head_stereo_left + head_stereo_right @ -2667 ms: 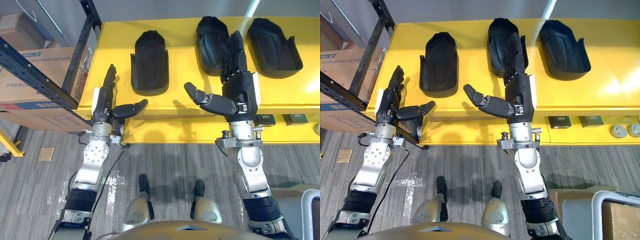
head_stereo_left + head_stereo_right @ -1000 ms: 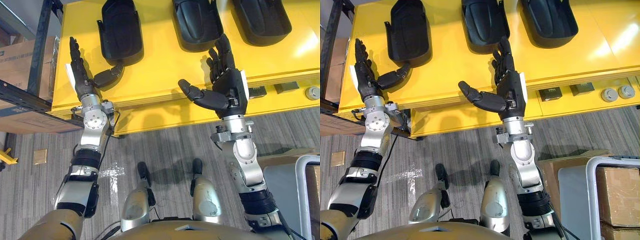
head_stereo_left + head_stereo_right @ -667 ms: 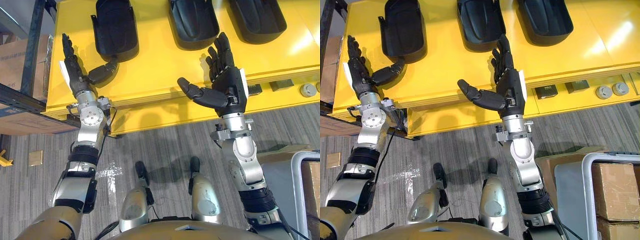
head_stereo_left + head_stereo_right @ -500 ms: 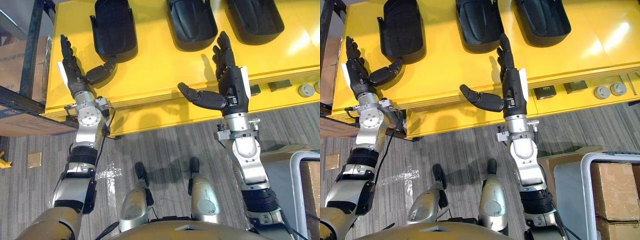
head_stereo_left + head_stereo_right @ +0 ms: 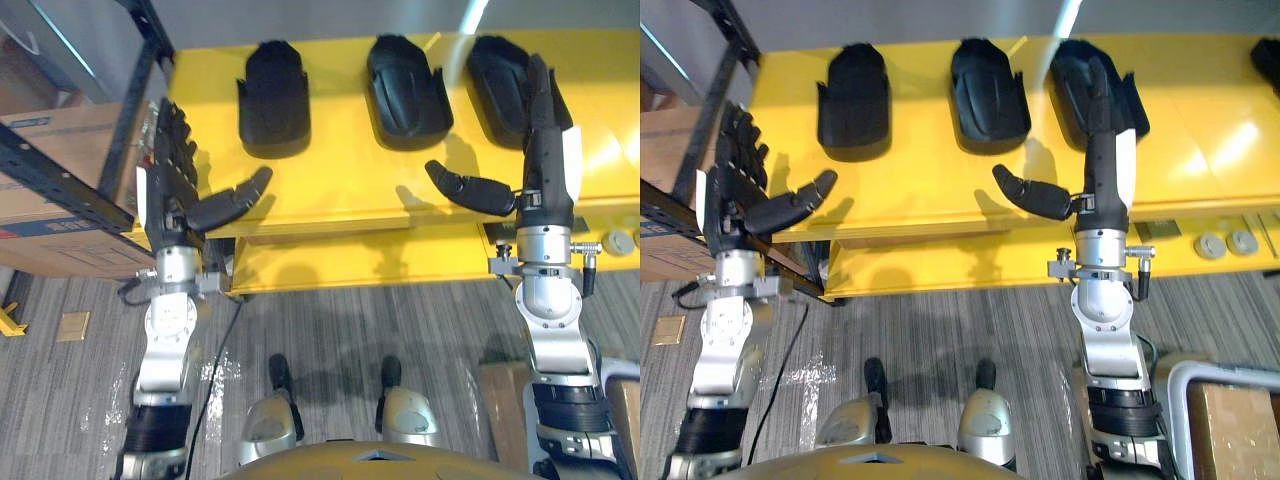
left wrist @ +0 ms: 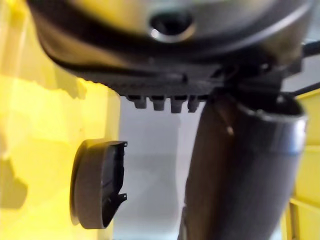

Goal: Walk over and take three plastic housings, then place them on the shelf

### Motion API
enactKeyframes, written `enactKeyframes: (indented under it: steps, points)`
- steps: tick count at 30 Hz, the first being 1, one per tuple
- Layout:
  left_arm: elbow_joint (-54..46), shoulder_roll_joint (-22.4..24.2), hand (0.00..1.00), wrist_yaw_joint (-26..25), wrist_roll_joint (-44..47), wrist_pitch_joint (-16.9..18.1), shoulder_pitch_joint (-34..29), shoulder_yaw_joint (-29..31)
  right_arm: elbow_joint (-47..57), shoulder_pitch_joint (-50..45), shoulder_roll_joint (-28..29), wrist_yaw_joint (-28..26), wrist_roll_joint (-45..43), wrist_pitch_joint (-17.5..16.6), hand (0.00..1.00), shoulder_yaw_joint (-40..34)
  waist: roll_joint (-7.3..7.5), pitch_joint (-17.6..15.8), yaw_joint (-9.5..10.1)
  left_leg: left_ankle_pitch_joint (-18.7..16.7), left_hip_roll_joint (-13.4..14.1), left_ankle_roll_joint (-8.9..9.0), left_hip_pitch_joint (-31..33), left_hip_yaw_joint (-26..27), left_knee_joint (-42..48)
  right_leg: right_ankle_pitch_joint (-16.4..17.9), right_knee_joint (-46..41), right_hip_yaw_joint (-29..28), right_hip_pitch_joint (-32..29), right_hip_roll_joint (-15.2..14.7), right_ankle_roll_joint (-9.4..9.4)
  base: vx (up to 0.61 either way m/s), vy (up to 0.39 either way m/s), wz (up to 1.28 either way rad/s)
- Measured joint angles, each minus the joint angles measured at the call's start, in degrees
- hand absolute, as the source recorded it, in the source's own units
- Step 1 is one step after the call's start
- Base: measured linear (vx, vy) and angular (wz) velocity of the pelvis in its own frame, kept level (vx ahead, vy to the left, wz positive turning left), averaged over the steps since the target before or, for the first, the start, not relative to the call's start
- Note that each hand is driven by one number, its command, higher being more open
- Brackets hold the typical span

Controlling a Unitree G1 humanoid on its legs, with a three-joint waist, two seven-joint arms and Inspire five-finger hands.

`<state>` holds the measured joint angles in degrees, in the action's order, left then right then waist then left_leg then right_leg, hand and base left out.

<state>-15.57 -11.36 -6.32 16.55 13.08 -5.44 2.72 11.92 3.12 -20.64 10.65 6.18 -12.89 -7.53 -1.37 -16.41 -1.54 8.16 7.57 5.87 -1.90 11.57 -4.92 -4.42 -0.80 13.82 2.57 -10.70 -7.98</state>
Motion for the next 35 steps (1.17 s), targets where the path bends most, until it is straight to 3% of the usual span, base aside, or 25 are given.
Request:
enactKeyframes:
  steps: [5,12,15,17,19,23,25,28,30,33,34,35]
  points:
    - [-0.86,2.69,1.00,2.59,3.35,0.81,-4.95,-0.18,-0.48,-3.92,7.16,1.51,-3.46,-0.48,1.00,-0.44,-0.08,2.61,1.13,-0.74,-0.06,0.43,-0.63,-0.81,-0.19,0.47,1.21,1.36,1.99,0.00,0.11,0.00,-0.003,0.10]
    - [-6.55,3.68,1.00,4.34,3.10,7.49,-8.61,-0.42,-2.62,-9.87,12.30,1.86,-7.41,-3.13,1.00,-0.96,-0.08,6.94,1.16,-0.73,-0.14,0.12,-0.90,-0.84,-0.20,0.26,2.00,1.71,2.86,-0.02,0.02,0.00,0.000,0.00]
    - [-7.90,3.66,1.00,1.58,-2.93,10.43,-8.83,0.34,-2.77,-11.56,12.83,6.19,-4.26,-4.95,1.00,-1.01,-0.47,8.03,1.17,-0.83,-0.14,0.25,-1.86,-0.80,-0.20,0.14,2.05,1.77,3.76,-0.06,-0.19,0.00,0.000,0.00]
    - [-7.86,3.70,1.00,-6.20,-13.47,10.79,-10.59,2.21,-2.79,-12.39,12.84,12.64,0.98,-5.00,1.00,-2.75,-0.81,8.97,0.98,-1.00,-0.10,0.43,-1.74,-0.78,-0.21,0.32,2.39,1.77,3.75,-0.01,0.06,0.00,0.000,0.00]
    - [-6.93,4.07,1.00,-11.59,-17.49,11.21,-13.37,3.60,-3.28,-14.45,13.89,16.50,1.52,-5.56,1.00,-6.44,-0.91,9.35,1.01,-1.26,-0.08,0.65,-1.57,-0.79,-0.22,0.35,2.88,1.78,3.80,0.07,-0.17,0.00,0.000,0.00]
    - [0.95,8.76,1.00,-21.89,-17.23,14.77,-19.53,6.98,-10.83,-19.68,17.57,27.13,1.64,-7.49,1.00,-13.90,-0.63,9.63,1.12,-1.51,-0.03,0.37,-1.34,-0.88,-0.23,0.47,3.05,1.98,3.75,0.14,-0.30,0.00,0.000,0.00]
    - [11.60,11.03,1.00,-30.87,-19.35,16.09,-21.27,8.07,-21.31,-21.86,19.13,33.61,0.97,-7.71,1.00,-17.09,-0.17,10.06,1.16,-1.52,0.00,0.39,-0.80,-1.08,-0.23,0.49,3.15,2.23,3.57,0.20,-0.30,0.00,-0.007,0.04]
    - [26.67,12.17,1.00,-37.05,-20.08,16.84,-21.63,8.34,-36.54,-22.57,20.48,36.93,-5.94,-8.32,1.00,-18.47,0.66,9.98,1.17,-1.63,-0.03,0.30,-1.05,-1.44,-0.22,0.59,3.17,2.70,4.11,0.21,-0.24,0.00,-0.008,0.06]
    - [33.12,12.57,1.00,-36.99,-19.84,16.85,-21.86,8.37,-43.09,-22.72,22.17,35.47,-11.05,-8.69,1.00,-18.85,1.22,9.75,1.32,-1.80,-0.06,0.34,-1.81,-1.54,-0.22,0.91,3.02,2.83,4.94,0.17,-0.26,-0.01,-0.006,0.04]
    - [40.66,12.72,1.00,-34.64,-18.76,16.48,-21.65,8.58,-50.56,-22.74,23.74,27.15,-19.01,-8.62,1.00,-18.31,1.98,9.58,1.36,-1.93,-0.16,0.29,-2.64,-1.65,-0.23,1.22,2.90,3.07,5.93,0.08,-0.33,-0.02,0.001,0.04]
    - [44.58,12.60,1.00,-31.16,-16.70,15.28,-20.90,8.91,-54.46,-22.32,23.63,20.04,-23.65,-7.54,1.00,-17.54,2.17,9.69,1.38,-1.94,-0.22,0.27,-2.62,-1.64,-0.23,1.36,2.89,3.17,6.03,0.01,-0.39,-0.02,0.006,0.06]
    - [46.54,12.55,1.00,-29.65,-15.09,14.94,-20.24,8.97,-56.45,-21.82,23.51,17.19,-25.29,-6.88,1.00,-17.28,2.26,9.74,1.39,-1.94,-0.24,0.27,-2.60,-1.62,-0.23,1.42,2.90,3.18,6.06,-0.01,-0.45,-0.02,0.005,0.05]
